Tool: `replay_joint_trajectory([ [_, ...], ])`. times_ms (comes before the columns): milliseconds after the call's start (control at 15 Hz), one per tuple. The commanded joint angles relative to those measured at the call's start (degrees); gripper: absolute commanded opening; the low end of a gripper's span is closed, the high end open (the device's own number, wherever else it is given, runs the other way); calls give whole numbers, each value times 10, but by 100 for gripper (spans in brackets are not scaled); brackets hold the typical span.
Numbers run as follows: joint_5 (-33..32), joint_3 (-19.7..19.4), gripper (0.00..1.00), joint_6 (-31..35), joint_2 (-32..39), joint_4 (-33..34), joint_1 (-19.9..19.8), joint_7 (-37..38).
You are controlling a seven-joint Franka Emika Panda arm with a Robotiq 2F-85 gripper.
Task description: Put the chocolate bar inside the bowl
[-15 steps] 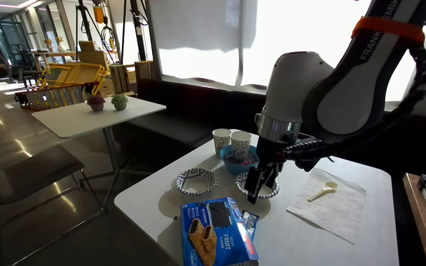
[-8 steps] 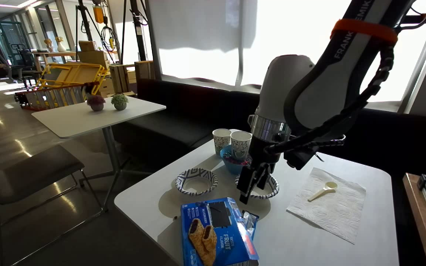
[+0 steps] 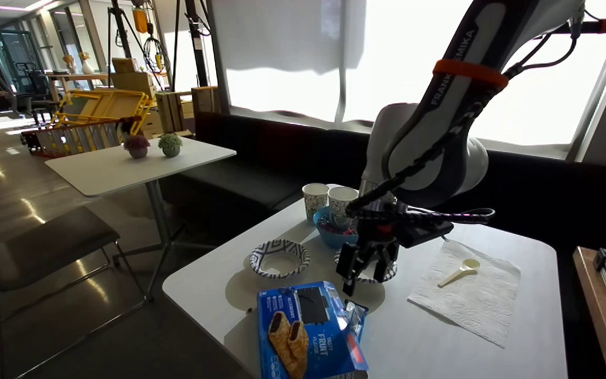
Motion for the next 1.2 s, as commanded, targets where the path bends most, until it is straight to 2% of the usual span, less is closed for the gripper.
replay_joint_trajectory([
  [0,37,-34,100,7,15,8,38,78],
  [67,45,-42,100,7,15,7,47,102],
  [267,76,-25,100,22,11,3,46,124],
  [533,91,-70,100,11,9,2,103,217],
  [667,77,-94,100,9,8,0,126,237],
  [733,81,-75,100,6,6,3,103,208],
  [933,79,-90,100,7,7,3,120,221],
  [1133,83,-88,100,10,9,7,115,221],
])
